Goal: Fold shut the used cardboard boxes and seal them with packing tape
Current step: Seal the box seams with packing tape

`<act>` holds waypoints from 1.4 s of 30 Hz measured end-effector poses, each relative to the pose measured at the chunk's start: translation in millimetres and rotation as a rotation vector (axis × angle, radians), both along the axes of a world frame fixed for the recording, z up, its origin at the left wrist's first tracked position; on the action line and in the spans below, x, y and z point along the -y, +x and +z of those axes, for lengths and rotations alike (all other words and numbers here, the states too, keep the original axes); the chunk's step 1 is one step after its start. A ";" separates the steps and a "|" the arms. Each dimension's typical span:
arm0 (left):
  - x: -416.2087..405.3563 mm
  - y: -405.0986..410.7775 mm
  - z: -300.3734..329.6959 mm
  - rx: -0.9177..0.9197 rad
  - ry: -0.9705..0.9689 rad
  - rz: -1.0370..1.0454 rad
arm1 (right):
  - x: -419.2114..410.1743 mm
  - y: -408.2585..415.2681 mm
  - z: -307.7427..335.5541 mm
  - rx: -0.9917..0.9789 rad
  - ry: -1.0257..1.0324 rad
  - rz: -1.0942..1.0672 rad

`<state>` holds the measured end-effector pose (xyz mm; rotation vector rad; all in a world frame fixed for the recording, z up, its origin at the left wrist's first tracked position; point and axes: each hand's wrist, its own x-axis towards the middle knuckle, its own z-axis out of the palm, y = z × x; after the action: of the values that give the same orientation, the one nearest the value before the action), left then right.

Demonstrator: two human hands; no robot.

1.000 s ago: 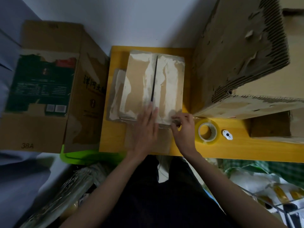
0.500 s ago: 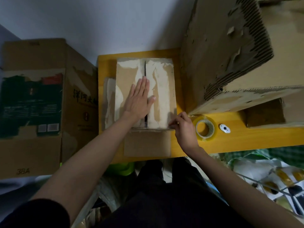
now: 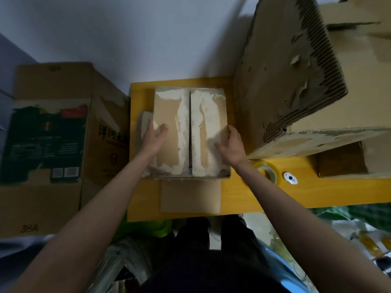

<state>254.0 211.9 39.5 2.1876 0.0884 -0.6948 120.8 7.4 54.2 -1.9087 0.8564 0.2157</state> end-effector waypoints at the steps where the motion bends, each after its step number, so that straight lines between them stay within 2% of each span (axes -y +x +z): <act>1: -1.5 -0.9 0.0 -0.025 -0.021 0.024 | 3.8 8.9 -1.8 -0.007 0.095 -0.056; 3: -4.8 -5.0 3.1 -0.055 -0.043 0.080 | 9.0 17.8 -3.9 -0.025 0.181 -0.154; 9: -20.9 -24.1 41.1 0.048 -0.112 0.204 | -3.0 11.8 22.9 0.081 0.219 -0.169; 13: -24.0 -38.6 88.3 0.186 -0.304 0.295 | -16.5 7.4 56.1 0.317 0.262 -0.208; 16: -29.6 -42.9 123.1 0.169 -0.556 0.352 | -16.5 -1.9 81.3 0.558 0.274 -0.262; 18: -38.3 -41.9 144.1 0.203 -0.653 0.379 | -11.8 -10.5 97.8 0.710 0.286 -0.314; 20: -49.0 -39.3 159.7 0.250 -0.715 0.394 | -3.8 -16.5 109.8 0.771 0.408 -0.361; 22: -57.4 -37.9 163.0 0.210 -0.694 0.303 | 4.3 -18.2 112.7 0.723 0.492 -0.340; 25: -61.5 -46.0 138.7 0.075 -0.414 0.081 | 6.2 -26.4 98.3 0.471 0.331 -0.082; 27: -58.4 -66.1 109.6 0.139 -0.216 0.031 | -5.9 -39.1 77.5 0.329 0.214 0.052; 28: -55.8 -78.0 98.6 0.220 -0.184 0.056 | -16.2 -45.9 69.6 0.320 0.165 0.093; 30: -51.5 -94.8 92.2 0.324 -0.186 0.120 | -31.9 -51.1 56.3 0.379 0.110 0.114; 34: -53.2 -90.7 96.6 0.315 -0.234 0.176 | -32.6 -43.9 52.4 0.412 0.103 0.120; 37: -60.7 -92.5 105.0 0.336 -0.360 0.169 | -24.6 -50.7 58.6 0.489 0.083 0.133; 40: -71.9 -100.5 103.7 0.264 -0.471 0.242 | -15.2 -64.4 42.1 0.447 0.137 0.094; 42: -79.0 -105.8 93.4 0.197 -0.492 0.285 | -17.6 -71.5 30.3 0.360 0.297 -0.037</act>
<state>148.2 291.0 133.0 1.7130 0.1112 -0.2964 49.3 25.0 84.5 -1.5883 0.5799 -0.0246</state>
